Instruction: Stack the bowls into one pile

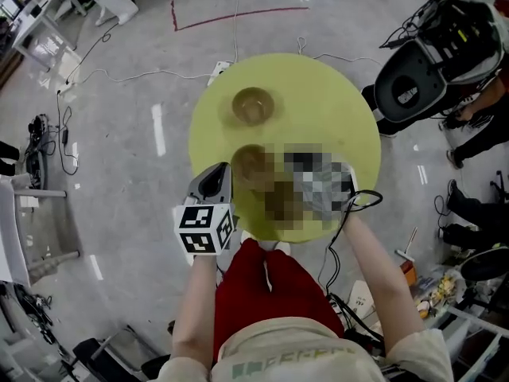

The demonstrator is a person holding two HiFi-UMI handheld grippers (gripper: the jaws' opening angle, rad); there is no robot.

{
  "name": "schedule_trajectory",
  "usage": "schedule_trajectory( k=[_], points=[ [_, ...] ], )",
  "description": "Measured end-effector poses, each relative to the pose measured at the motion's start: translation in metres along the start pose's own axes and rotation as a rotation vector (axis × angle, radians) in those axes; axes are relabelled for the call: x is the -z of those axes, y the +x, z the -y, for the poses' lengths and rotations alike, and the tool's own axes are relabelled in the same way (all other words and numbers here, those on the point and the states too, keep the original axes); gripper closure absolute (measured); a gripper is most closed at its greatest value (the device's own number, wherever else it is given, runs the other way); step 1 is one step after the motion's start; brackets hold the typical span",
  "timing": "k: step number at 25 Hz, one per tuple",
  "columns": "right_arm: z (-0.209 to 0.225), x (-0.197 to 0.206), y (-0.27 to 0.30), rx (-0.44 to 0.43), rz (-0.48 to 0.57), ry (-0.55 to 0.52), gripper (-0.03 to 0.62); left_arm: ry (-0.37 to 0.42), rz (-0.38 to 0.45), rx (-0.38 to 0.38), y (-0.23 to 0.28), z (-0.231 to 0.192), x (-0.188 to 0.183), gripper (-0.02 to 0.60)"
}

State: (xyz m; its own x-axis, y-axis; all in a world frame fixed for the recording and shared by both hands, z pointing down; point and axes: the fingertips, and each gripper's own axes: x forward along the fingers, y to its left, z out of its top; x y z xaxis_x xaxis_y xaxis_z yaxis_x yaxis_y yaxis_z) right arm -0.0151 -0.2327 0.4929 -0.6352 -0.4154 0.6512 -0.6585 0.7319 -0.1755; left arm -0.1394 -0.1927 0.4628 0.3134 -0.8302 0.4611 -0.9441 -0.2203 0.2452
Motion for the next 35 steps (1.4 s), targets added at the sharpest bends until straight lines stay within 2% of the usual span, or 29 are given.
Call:
schedule_trajectory(
  k=[5, 11, 26, 30, 35],
  points=[
    [0.006, 0.004, 0.012, -0.029, -0.04, -0.023, 0.557, -0.025, -0.036, -0.025, 0.012, -0.006, 0.01, 0.557],
    [0.016, 0.01, 0.02, -0.014, -0.083, -0.032, 0.557, -0.052, -0.069, -0.039, 0.021, -0.009, 0.023, 0.557],
    [0.015, 0.013, 0.04, -0.035, -0.155, -0.076, 0.557, -0.077, -0.095, -0.039, 0.033, -0.012, 0.028, 0.555],
    [0.01, 0.01, 0.039, -0.06, -0.155, -0.06, 0.557, -0.085, -0.107, -0.023, 0.034, -0.009, 0.029, 0.511],
    [0.008, 0.009, 0.042, -0.083, -0.157, -0.048, 0.557, -0.088, -0.116, -0.019, 0.039, -0.007, 0.03, 0.505]
  ],
)
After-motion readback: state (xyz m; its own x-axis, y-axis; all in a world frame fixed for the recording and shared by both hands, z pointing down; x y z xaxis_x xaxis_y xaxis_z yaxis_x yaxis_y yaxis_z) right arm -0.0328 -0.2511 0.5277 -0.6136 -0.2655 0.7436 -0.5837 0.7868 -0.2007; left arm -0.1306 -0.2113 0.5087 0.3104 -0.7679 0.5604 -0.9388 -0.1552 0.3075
